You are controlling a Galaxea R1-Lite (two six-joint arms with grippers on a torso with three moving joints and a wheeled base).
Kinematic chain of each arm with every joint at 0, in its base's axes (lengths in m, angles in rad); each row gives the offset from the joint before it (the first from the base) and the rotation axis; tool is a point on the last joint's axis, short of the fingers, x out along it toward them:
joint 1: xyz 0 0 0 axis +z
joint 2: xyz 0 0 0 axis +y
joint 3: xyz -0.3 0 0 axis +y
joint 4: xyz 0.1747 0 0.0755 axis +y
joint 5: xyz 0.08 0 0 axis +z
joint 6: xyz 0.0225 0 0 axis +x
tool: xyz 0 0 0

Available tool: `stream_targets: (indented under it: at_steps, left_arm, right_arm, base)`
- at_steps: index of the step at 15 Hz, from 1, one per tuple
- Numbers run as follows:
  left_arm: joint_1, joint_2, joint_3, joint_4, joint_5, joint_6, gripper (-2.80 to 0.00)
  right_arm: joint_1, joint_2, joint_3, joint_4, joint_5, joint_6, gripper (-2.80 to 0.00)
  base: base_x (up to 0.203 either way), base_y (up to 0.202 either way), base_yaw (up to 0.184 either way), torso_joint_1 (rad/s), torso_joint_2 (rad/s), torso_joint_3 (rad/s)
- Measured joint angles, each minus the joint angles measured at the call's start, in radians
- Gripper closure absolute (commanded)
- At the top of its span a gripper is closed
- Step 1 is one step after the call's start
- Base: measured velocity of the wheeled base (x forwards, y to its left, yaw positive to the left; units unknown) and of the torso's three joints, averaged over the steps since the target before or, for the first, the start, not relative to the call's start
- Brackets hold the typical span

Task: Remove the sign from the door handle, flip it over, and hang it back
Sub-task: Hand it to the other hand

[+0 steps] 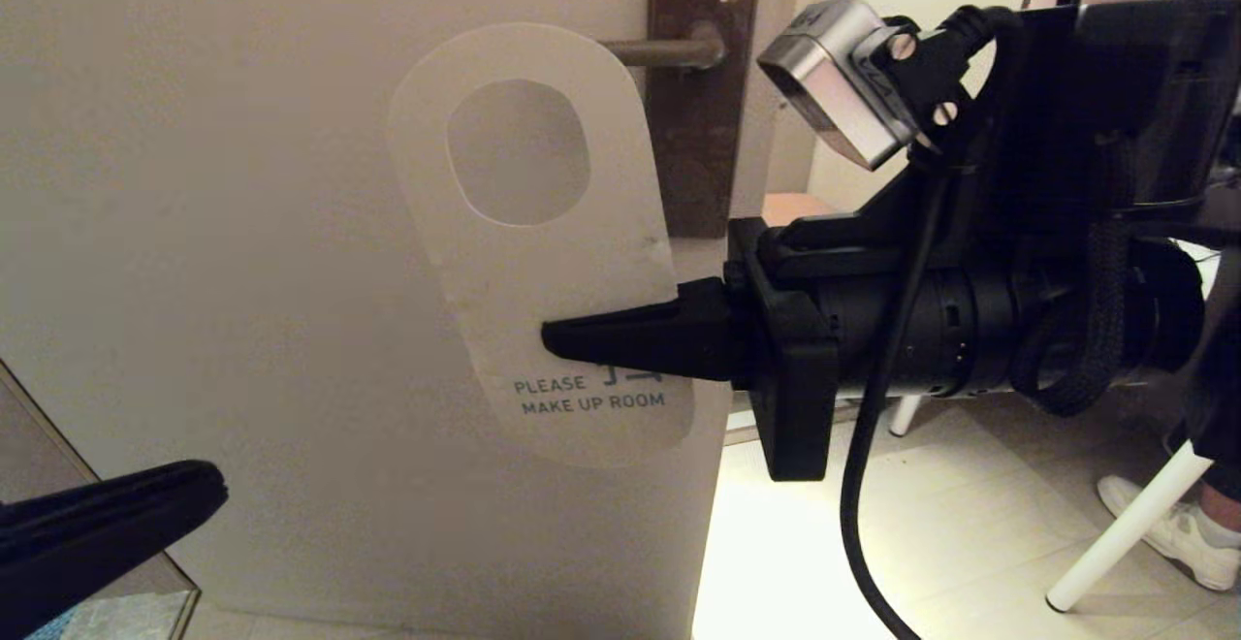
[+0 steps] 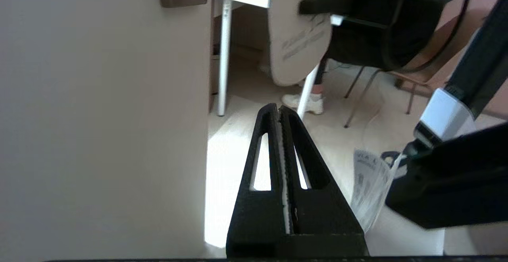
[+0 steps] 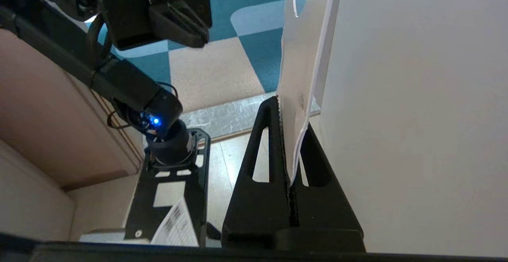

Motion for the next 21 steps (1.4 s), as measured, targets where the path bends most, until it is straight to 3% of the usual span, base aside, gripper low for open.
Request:
stream_targets:
  at_steps: [3,8,14,16,21]
  left_arm:
    - [-0.009,0.061,0.003,-0.065,0.0,-0.021,-2.8]
    - [-0.101,0.132,0.017,-0.127,0.001,-0.078,-2.8]
    - [-0.113,0.199,0.033,-0.201,0.003,-0.092,-2.8]
    - [-0.114,0.228,0.033,-0.259,0.005,-0.114,-2.8]
    - [-0.116,0.259,0.034,-0.269,0.005,-0.121,-2.8]
  right_arm:
    - [-0.003,0.028,-0.006,-0.011,0.013,0.0,0.0]
    - [-0.004,0.05,-0.014,-0.013,0.037,0.001,0.0]
    - [-0.003,0.086,-0.057,-0.049,0.045,0.007,0.0]
    - [0.006,0.099,-0.078,-0.07,0.044,0.069,0.0]
    - [0.022,0.125,-0.087,-0.205,0.043,0.187,0.0]
  base:
    - [0.0,0.0,0.0,0.0,0.0,0.0]
    - [0.0,0.0,0.0,0.0,0.0,0.0]
    - [0.0,0.0,0.0,0.0,0.0,0.0]
    - [0.0,0.0,0.0,0.0,0.0,0.0]
    - [0.0,0.0,0.0,0.0,0.0,0.0]
